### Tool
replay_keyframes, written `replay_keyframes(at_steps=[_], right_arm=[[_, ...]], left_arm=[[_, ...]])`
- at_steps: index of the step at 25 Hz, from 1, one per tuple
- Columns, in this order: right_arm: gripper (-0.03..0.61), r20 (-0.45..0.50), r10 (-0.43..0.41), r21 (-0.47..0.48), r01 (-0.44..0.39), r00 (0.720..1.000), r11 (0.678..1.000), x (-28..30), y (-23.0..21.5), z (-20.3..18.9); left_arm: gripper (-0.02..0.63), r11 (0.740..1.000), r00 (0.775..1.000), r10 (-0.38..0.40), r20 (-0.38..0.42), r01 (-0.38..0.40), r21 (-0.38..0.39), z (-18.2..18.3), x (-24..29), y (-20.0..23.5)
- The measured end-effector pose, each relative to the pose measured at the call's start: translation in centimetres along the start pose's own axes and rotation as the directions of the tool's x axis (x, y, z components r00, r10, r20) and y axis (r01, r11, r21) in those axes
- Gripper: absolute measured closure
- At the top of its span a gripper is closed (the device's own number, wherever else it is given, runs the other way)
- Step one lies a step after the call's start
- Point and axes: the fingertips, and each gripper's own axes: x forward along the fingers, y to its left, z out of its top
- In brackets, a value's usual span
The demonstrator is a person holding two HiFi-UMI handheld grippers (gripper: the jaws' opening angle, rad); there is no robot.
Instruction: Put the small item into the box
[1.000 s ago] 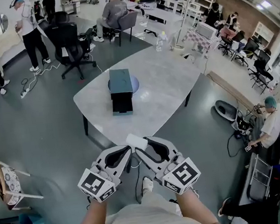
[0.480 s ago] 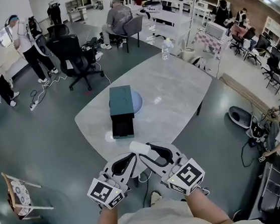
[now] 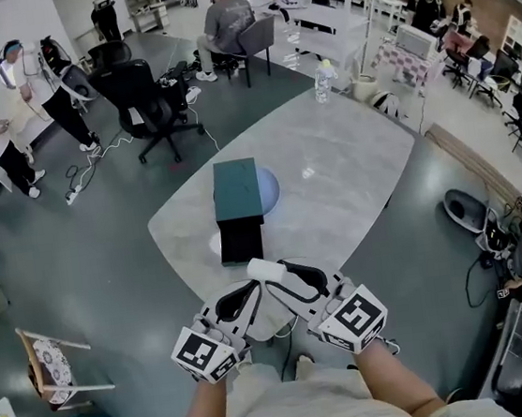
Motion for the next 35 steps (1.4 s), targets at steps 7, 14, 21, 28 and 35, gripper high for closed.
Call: replay_keyframes(at_steps=[7,14,21,28,35], right_arm=[[0.403,-0.033,-0.076,-0.006,0.076,0.997,0.997,5.3,-2.7,-0.1],[0.403,-0.069,-0.188,-0.005,0.188,0.980,0.982,10.7,-5.8,-1.0],[0.403,-0.147,-0.249,-0.003,0.251,0.957,0.968,13.2,-7.8,-4.3],[0.403,-0.237,-0.279,-0.004,0.286,0.931,0.958,14.7,-9.0,-8.1],[0.403,-0.300,-0.288,0.007,0.304,0.909,0.953,16.6,-9.9,-11.5]], left_arm=[[0.592,0.996,0.996,-0.085,-0.020,0.085,-0.001,-0.7,0.8,5.5],[0.592,0.988,0.988,-0.149,-0.029,0.148,-0.034,-1.4,1.2,12.0],[0.592,0.984,0.983,-0.176,-0.047,0.174,-0.043,-2.9,2.1,15.9],[0.591,0.982,0.981,-0.183,-0.068,0.179,-0.065,-4.8,2.8,18.1],[0.592,0.981,0.979,-0.189,-0.077,0.184,-0.068,-6.9,3.7,19.5]])
